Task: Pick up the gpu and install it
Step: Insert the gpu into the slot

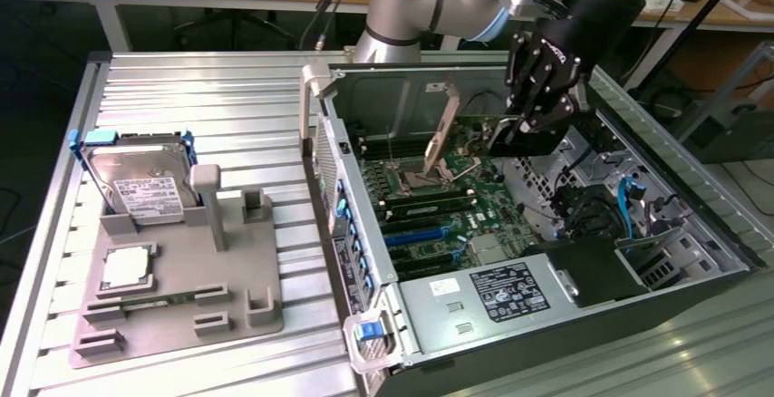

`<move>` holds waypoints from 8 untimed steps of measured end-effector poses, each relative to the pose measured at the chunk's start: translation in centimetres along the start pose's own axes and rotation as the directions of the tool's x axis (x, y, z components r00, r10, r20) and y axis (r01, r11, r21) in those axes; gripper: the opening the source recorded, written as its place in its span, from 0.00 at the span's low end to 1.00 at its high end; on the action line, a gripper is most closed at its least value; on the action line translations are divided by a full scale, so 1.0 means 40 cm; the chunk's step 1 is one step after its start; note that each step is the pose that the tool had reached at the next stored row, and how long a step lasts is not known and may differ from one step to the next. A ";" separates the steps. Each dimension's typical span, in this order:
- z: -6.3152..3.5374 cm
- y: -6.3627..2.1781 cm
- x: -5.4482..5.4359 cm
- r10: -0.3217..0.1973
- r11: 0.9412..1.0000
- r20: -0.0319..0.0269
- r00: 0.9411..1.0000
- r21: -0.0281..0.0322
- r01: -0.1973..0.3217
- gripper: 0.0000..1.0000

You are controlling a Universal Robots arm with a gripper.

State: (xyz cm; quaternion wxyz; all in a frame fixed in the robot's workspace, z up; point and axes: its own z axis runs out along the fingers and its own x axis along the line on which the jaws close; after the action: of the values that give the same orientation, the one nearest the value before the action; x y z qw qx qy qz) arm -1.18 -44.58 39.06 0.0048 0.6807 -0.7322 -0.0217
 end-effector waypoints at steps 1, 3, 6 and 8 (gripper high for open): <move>0.001 0.000 0.000 0.000 1.000 0.000 1.000 0.000 0.000 0.27; 0.003 0.000 0.000 0.000 1.000 0.000 1.000 0.000 0.000 0.27; 0.007 0.000 0.000 0.000 1.000 0.000 1.000 0.000 0.000 0.27; 0.009 0.000 0.000 0.000 1.000 0.000 1.000 0.000 0.000 0.27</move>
State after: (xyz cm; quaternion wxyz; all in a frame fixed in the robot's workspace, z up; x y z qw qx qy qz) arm -1.19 -44.59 38.70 0.0048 0.6807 -0.7322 -0.0217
